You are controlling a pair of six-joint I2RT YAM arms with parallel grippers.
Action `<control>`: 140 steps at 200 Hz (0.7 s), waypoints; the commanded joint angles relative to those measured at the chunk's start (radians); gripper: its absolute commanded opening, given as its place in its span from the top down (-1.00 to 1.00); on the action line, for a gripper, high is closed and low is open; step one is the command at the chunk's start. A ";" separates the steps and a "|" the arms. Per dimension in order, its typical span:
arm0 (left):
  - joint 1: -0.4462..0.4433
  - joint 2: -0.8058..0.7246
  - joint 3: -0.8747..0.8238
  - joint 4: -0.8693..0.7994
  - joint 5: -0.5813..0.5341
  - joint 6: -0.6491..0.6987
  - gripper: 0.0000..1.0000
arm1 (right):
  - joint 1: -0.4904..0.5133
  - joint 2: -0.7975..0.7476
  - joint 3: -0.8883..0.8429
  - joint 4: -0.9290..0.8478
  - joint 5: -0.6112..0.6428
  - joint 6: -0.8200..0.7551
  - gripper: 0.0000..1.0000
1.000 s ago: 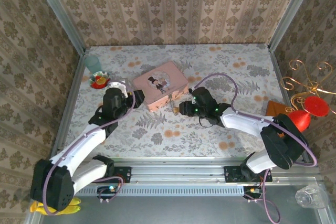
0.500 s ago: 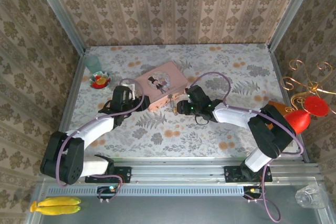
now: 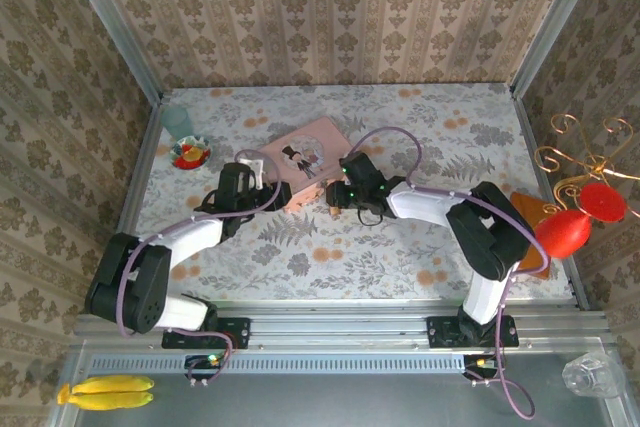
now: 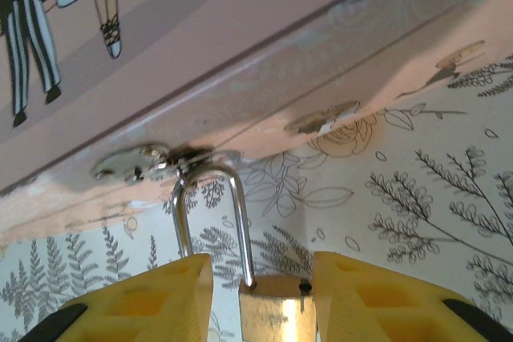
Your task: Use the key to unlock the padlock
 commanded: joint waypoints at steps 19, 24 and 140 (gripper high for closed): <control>0.042 0.024 -0.023 0.016 0.012 -0.001 -0.20 | -0.018 0.058 0.053 -0.022 -0.044 -0.050 0.36; 0.044 0.024 -0.026 0.021 0.013 -0.004 -0.19 | -0.020 0.062 0.055 -0.021 -0.049 -0.050 0.38; 0.060 0.025 -0.050 0.073 0.055 -0.031 -0.18 | -0.040 0.093 0.022 0.098 -0.196 -0.011 0.53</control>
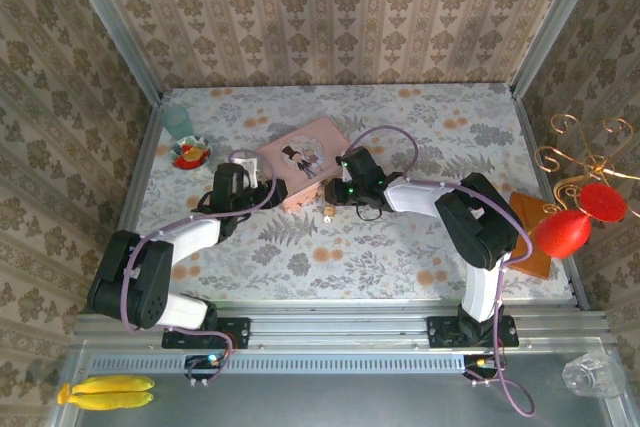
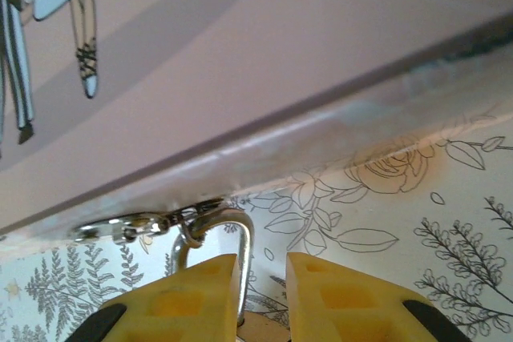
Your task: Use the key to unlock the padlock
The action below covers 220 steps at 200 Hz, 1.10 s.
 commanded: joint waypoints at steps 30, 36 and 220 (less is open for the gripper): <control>0.014 0.011 -0.025 -0.005 0.018 -0.015 -0.17 | -0.002 0.019 -0.009 0.041 -0.046 0.025 0.53; 0.014 0.012 -0.026 -0.006 0.020 -0.016 -0.18 | -0.002 0.024 -0.008 0.042 -0.048 0.029 0.53; 0.020 0.043 -0.023 0.012 0.049 -0.030 -0.16 | 0.005 0.020 -0.226 0.442 0.063 0.454 1.00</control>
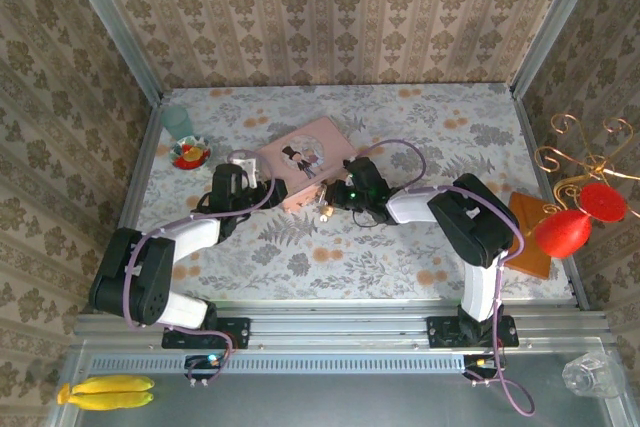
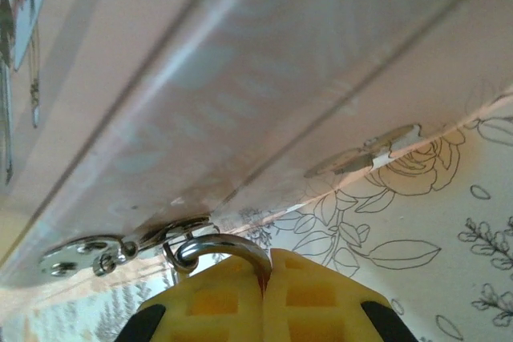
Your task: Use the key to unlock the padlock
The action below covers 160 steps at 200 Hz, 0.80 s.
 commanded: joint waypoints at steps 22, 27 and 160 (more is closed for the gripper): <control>0.007 0.019 -0.008 -0.043 0.008 -0.001 -0.16 | 0.012 -0.021 -0.088 0.144 0.118 0.199 1.00; 0.007 0.019 -0.008 -0.043 0.009 -0.002 -0.16 | 0.015 -0.027 -0.085 0.132 0.133 0.201 1.00; 0.007 0.006 0.004 -0.081 0.011 0.002 -0.16 | 0.038 -0.074 -0.090 0.174 0.315 0.380 1.00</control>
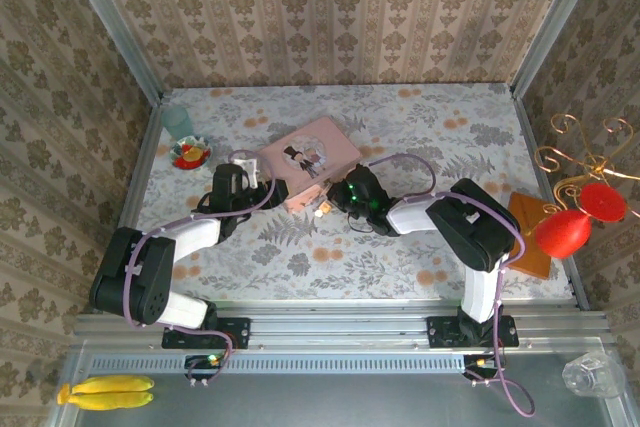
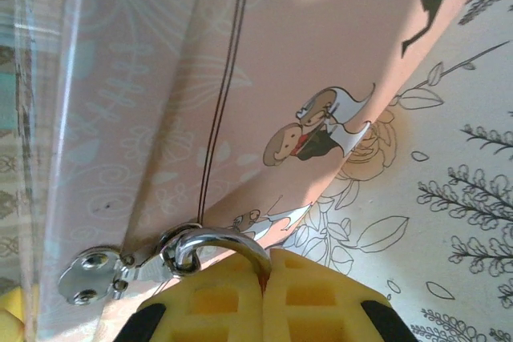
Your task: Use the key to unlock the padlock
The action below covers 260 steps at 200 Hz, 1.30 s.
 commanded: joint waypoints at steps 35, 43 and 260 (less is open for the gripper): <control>0.007 0.002 0.008 -0.093 -0.011 0.006 -0.16 | -0.009 -0.057 -0.045 0.074 0.153 0.111 1.00; 0.007 0.003 0.008 -0.093 -0.012 0.006 -0.16 | -0.009 -0.051 -0.050 0.086 0.152 0.122 1.00; 0.009 -0.018 -0.008 -0.088 -0.035 0.003 -0.17 | -0.066 -0.156 0.002 -0.086 0.052 -0.049 1.00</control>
